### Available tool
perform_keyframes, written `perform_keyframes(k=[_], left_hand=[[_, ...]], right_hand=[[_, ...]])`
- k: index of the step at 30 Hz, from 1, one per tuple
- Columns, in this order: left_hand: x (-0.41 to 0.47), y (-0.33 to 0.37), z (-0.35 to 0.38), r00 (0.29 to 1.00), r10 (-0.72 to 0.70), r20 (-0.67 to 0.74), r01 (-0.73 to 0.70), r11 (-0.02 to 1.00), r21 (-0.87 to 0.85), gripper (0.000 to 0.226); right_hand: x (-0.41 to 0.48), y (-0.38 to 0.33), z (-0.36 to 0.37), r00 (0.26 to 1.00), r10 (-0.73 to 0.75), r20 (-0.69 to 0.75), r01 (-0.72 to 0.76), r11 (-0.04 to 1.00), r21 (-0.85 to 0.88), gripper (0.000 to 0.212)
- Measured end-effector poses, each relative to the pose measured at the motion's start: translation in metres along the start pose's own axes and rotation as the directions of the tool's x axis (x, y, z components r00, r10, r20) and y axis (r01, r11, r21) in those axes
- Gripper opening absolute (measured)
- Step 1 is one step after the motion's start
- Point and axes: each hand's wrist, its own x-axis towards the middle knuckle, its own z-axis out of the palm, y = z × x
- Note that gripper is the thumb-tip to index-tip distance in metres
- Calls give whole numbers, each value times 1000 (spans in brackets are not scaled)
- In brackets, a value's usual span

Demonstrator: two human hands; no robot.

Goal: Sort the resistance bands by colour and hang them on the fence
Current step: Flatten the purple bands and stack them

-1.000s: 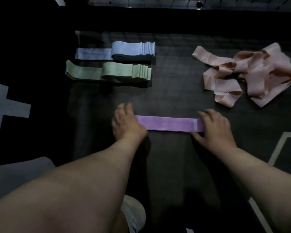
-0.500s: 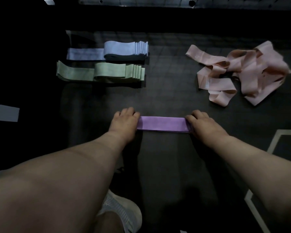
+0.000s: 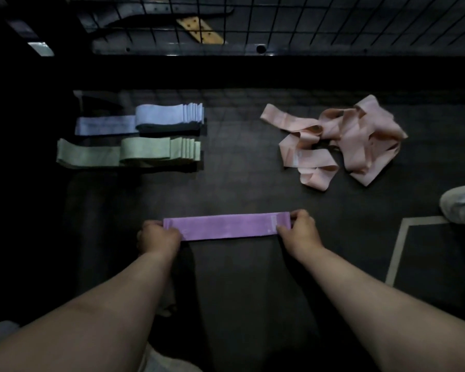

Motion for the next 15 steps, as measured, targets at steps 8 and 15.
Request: perform_keyframes(k=[8, 15], left_hand=[[12, -1, 7, 996, -82, 23, 83, 995, -56, 22], [-6, 11, -2, 999, -45, -14, 47, 990, 134, 43]], right_hand=[[6, -1, 3, 998, 52, 18, -52, 999, 5, 23], [6, 4, -7, 999, -19, 34, 16, 997, 80, 39]])
